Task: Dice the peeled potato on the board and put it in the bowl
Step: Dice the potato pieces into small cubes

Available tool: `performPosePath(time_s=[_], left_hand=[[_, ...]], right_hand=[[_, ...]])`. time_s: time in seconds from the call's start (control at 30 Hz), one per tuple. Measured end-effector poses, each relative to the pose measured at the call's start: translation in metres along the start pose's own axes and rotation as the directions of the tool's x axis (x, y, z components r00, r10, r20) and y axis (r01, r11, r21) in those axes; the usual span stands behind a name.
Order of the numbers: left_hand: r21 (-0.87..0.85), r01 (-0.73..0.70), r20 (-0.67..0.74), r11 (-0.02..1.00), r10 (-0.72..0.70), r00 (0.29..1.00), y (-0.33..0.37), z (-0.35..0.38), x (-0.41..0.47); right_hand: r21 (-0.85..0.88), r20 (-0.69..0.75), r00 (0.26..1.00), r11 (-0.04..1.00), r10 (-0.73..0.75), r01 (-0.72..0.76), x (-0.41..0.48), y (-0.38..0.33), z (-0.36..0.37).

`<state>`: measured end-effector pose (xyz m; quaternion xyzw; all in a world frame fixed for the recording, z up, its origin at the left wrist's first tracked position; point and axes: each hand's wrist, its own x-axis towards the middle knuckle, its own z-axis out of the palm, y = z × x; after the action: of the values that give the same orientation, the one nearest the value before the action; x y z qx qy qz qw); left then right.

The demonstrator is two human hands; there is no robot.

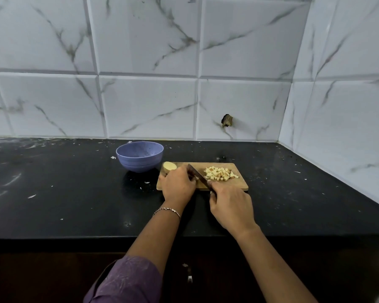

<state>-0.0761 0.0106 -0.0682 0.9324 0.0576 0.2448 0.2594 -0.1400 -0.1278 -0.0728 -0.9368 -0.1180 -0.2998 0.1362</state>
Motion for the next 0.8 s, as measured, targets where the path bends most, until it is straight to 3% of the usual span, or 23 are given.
performPosePath(time_s=[0.23, 0.57, 0.8], left_hand=[[-0.034, 0.001, -0.006, 0.999, -0.001, 1.000, 0.0000, 0.0005, -0.0003], [-0.074, -0.001, -0.007, 0.997, 0.000, 1.000, -0.0014, 0.0003, -0.0013], [0.025, 0.036, -0.038, 0.999, -0.035, 0.999, -0.0008, -0.0043, -0.0030]], right_hand=[[-0.075, 0.047, 0.998, 0.996, -0.040, 0.044, 0.0040, -0.0019, 0.0050], [-0.025, -0.001, 0.996, 0.996, 0.088, -0.088, 0.0059, -0.0008, 0.0069], [0.024, -0.036, 0.998, 0.999, 0.047, -0.046, -0.0011, -0.0025, 0.0002]])
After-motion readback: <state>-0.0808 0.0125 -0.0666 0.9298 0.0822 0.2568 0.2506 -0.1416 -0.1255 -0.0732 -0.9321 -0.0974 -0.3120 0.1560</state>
